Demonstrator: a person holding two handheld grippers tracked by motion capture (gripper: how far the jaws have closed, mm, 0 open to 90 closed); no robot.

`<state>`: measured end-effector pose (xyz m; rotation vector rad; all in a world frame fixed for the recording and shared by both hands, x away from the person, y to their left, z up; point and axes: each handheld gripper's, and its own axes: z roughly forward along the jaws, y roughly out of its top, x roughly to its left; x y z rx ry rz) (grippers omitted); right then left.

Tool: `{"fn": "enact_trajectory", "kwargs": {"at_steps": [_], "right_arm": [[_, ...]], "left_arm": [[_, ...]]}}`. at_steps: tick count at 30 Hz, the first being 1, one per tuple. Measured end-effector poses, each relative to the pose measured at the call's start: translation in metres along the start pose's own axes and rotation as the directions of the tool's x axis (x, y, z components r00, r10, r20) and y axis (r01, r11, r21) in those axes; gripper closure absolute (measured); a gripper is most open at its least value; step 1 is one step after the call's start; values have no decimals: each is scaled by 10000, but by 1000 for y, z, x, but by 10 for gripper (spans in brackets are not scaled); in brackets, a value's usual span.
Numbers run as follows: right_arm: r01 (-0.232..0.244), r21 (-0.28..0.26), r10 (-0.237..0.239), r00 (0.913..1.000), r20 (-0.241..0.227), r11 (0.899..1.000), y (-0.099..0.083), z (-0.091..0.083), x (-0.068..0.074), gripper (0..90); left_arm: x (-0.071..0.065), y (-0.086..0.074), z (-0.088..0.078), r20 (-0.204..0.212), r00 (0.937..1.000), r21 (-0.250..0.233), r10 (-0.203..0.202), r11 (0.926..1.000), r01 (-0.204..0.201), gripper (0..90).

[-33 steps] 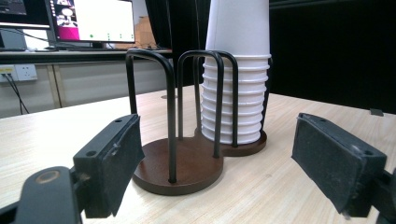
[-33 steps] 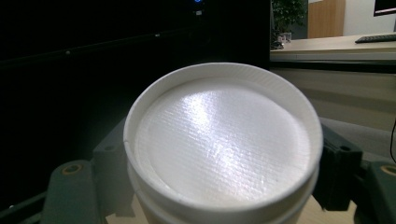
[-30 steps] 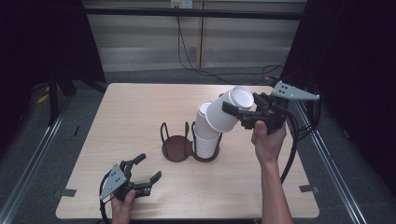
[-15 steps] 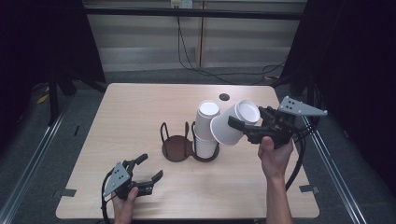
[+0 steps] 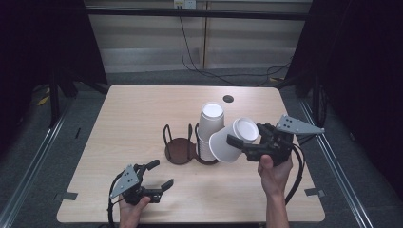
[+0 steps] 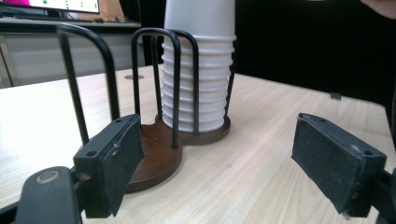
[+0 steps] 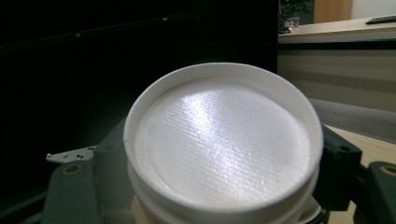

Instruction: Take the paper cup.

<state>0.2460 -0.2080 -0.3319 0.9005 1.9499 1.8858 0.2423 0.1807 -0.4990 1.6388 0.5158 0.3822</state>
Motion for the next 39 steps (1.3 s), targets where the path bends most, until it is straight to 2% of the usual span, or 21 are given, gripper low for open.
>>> {"fn": "enact_trajectory", "kwargs": {"at_steps": [1, 2, 3, 5, 6, 7, 8, 9, 11, 12, 14, 15, 18, 30, 31, 32, 34, 39], "right_arm": [[20, 53, -19, 10000, -59, 10000, -3, 2, 1, 243], [44, 117, -42, 9999, -139, 9999, -6, 4, 3, 243], [50, 110, -47, 9998, -214, 9999, -9, 6, 3, 243], [33, 255, -23, 9992, -410, 9997, -16, 13, 4, 242], [-12, 384, 28, 9991, -412, 9993, -19, 17, 5, 243], [5, 476, 17, 9989, -471, 9989, -23, 20, 6, 243], [39, 592, -7, 9986, -536, 9982, -26, 25, 6, 243], [15, 647, 23, 9983, -581, 9979, -29, 27, 7, 243], [3, 771, 55, 9971, -758, 9970, -35, 34, 9, 243], [23, 889, 49, 9967, -805, 9960, -38, 37, 11, 243], [1, 940, 91, 9952, -974, 9956, -44, 42, 12, 243], [13, 971, 89, 9945, -1045, 9953, -47, 45, 13, 243], [-45, 1112, 177, 9928, -1183, 9938, -54, 51, 16, 244], [-395, 1332, 594, 9870, -1492, 9903, -83, 59, 17, 244], [-473, 1331, 674, 9863, -1504, 9900, -85, 58, 17, 244], [-548, 1292, 745, 9855, -1525, 9901, -87, 58, 16, 245], [-561, 1354, 772, 9847, -1559, 9892, -90, 58, 17, 245], [-641, 1367, 879, 9805, -1758, 9885, -98, 62, 20, 245]], "left_arm": [[-2, 1, 1, 135, 9998, 10, -125, 9999, 125, 160], [0, 3, 1, 225, 9996, 59, 142, 9999, -144, 160], [-3, 4, 3, 394, 9991, -36, -183, 9998, 185, 160], [-4, 8, 6, 514, 9986, 99, 143, 9998, -148, 160], [-7, 9, 7, 620, 9981, 135, -33, 9999, 25, 161], [-9, 11, 9, 773, 9970, 151, 12, 9999, -24, 161], [-8, 12, 9, 756, 9967, 174, 278, 9994, -291, 161], [-11, 13, 10, 910, 9959, 174, 6, 9998, -22, 161], [-13, 15, 12, 1054, 9944, 77, 4, 10000, -12, 161], [-14, 15, 12, 1166, 9932, 180, 51, 9998, -73, 165], [-16, 17, 14, 1237, 9921, 185, 201, 9996, -226, 169], [-17, 18, 15, 1307, 9913, 116, 115, 9998, -132, 168], [-19, 21, 15, 1354, 9906, 62, 194, 9998, -204, 161], [-24, 26, 17, 2053, 9784, 30, 237, 9997, -249, 158], [-25, 26, 17, 1985, 9798, -41, 222, 9998, -218, 158], [-24, 26, 17, 2211, 9750, -47, 228, 9997, -223, 158], [-25, 27, 18, 2309, 9726, 19, 286, 9996, -299, 158], [-26, 26, 22, 2570, 9664, 99, 103, 9999, -133, 158]]}}
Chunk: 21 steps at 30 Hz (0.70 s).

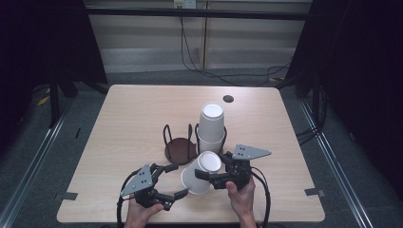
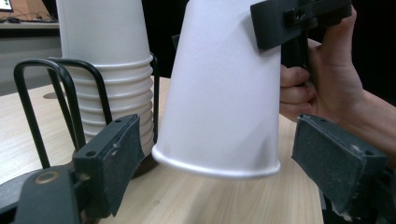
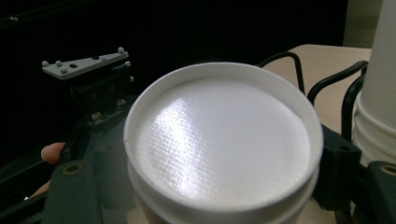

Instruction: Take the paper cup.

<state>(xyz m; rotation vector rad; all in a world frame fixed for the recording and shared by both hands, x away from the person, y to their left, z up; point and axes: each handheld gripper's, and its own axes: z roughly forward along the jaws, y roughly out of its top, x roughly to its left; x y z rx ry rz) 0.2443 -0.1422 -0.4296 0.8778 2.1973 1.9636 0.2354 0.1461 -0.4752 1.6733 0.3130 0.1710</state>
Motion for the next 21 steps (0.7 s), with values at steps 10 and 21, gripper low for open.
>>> {"fn": "enact_trajectory", "kwargs": {"at_steps": [10, 21], "right_arm": [[-105, 102, 108, 9994, -339, 9999, -10, 9, 2, 245], [-143, 289, 161, 9978, -637, 9995, -14, 17, 2, 245]], "left_arm": [[-1, -11, 7, 410, 9991, 417, -124, 9991, 107, 155], [2, -12, 11, 557, 9983, 551, -178, 9984, 148, 153]]}}
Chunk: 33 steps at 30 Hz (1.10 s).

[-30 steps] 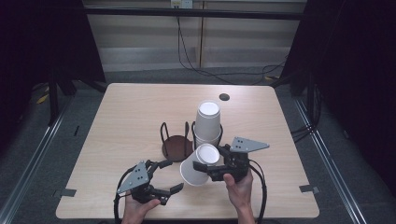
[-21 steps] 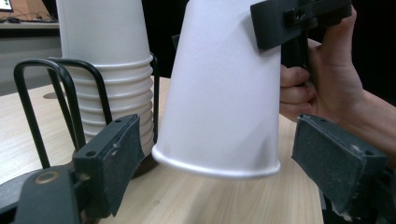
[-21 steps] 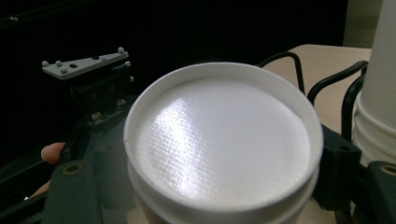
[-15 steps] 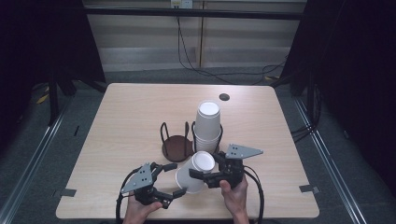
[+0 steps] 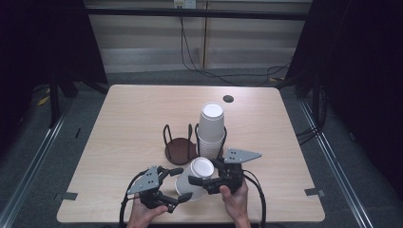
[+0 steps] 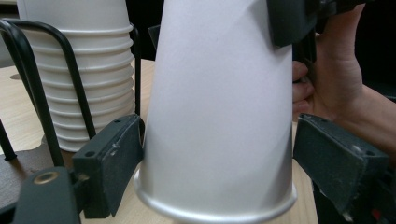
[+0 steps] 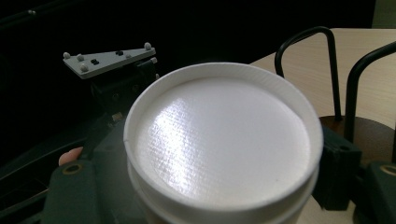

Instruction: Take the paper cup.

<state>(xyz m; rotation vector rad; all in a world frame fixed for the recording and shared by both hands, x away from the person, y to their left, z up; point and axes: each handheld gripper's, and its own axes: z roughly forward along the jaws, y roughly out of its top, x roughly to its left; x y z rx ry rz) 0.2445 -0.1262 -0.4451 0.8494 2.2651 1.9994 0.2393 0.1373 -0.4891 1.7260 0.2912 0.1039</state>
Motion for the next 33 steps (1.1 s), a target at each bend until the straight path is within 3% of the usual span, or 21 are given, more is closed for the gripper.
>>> {"fn": "enact_trajectory", "kwargs": {"at_steps": [16, 21, 26, 33], "right_arm": [[-8, -32, 7, 9993, -362, 10000, 2, 7, 3, 245], [5, 11, -5, 9998, -211, 10000, 3, 8, 4, 245], [-68, -35, 68, 9997, -231, 10000, 3, 5, 4, 245], [-121, -34, 120, 9996, -275, 9999, 2, 5, 4, 244]], "left_arm": [[5, -1, 14, 481, 9988, 134, -105, 9999, 99, 93], [3, 1, 23, 471, 9984, 801, 315, 9962, -352, 92], [5, 1, 25, 639, 9978, 645, 174, 9977, -215, 103], [4, 0, 27, 697, 9970, 952, 343, 9946, -408, 95]]}}
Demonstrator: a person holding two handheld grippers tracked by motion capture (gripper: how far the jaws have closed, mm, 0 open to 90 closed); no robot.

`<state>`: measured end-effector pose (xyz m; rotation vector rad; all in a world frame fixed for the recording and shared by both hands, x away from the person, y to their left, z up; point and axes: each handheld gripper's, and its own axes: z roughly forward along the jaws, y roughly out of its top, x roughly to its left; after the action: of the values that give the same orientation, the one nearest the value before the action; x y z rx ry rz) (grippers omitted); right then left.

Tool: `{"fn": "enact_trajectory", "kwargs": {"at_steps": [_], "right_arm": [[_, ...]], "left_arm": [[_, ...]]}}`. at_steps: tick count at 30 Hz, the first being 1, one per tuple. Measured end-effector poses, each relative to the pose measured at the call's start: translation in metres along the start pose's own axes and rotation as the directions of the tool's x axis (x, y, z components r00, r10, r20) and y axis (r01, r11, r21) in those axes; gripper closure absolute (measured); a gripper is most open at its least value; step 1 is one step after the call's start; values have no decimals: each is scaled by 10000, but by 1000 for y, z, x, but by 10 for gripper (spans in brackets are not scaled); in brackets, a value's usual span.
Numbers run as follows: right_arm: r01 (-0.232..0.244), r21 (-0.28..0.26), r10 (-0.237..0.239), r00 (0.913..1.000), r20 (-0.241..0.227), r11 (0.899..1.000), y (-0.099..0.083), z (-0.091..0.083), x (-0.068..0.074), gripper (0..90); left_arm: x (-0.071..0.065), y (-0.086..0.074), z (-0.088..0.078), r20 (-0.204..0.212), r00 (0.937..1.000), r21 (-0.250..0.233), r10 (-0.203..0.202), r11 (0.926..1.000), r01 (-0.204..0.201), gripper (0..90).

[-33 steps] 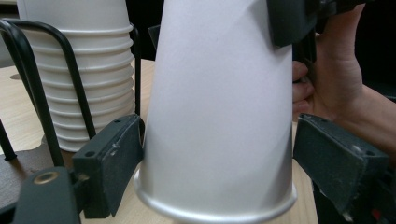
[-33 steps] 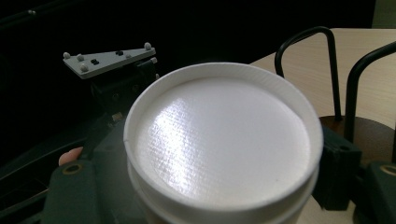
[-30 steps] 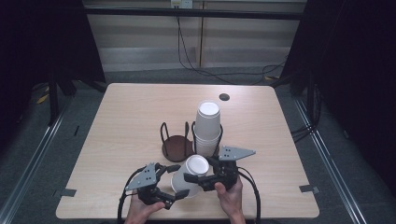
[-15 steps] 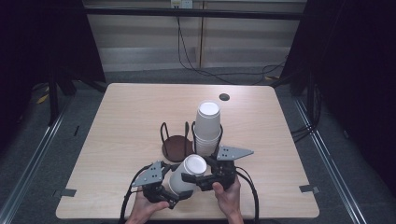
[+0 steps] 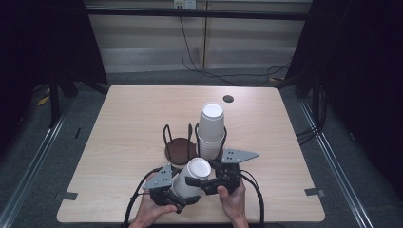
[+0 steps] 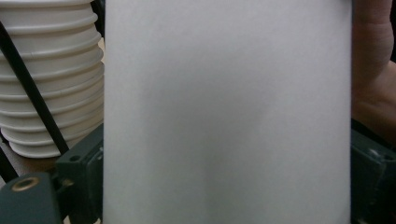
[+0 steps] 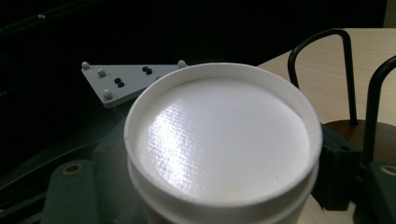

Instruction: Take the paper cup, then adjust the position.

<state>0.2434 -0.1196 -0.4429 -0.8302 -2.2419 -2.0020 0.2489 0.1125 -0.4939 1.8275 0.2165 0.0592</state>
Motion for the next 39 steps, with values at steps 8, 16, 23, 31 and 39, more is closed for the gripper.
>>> {"fn": "enact_trajectory", "kwargs": {"at_steps": [8, 16, 23, 31, 39], "right_arm": [[-139, -51, 139, 9999, -63, 9999, 0, -1, -3, 232], [5, -14, -5, 10000, 18, 10000, 1, 0, -4, 134], [57, -113, -53, 9994, 340, 9999, -1, -5, -6, 132], [505, -217, -496, 9979, 407, 9985, -7, -10, -4, 129], [658, 185, -671, 9946, 796, 9977, -10, -22, -7, 133]], "left_arm": [[2, 1, -2, 55, 9999, 20, -140, 9999, 140, 145], [6, 3, -2, 154, 9994, 391, -307, 9988, 300, 156], [6, 7, -9, 64, 9984, 637, -569, 9964, 564, 156], [7, 6, -15, -142, 9987, 1175, -494, 9918, 508, 157], [15, 9, -23, -294, 9987, 1872, -426, 9812, 474, 157]]}}
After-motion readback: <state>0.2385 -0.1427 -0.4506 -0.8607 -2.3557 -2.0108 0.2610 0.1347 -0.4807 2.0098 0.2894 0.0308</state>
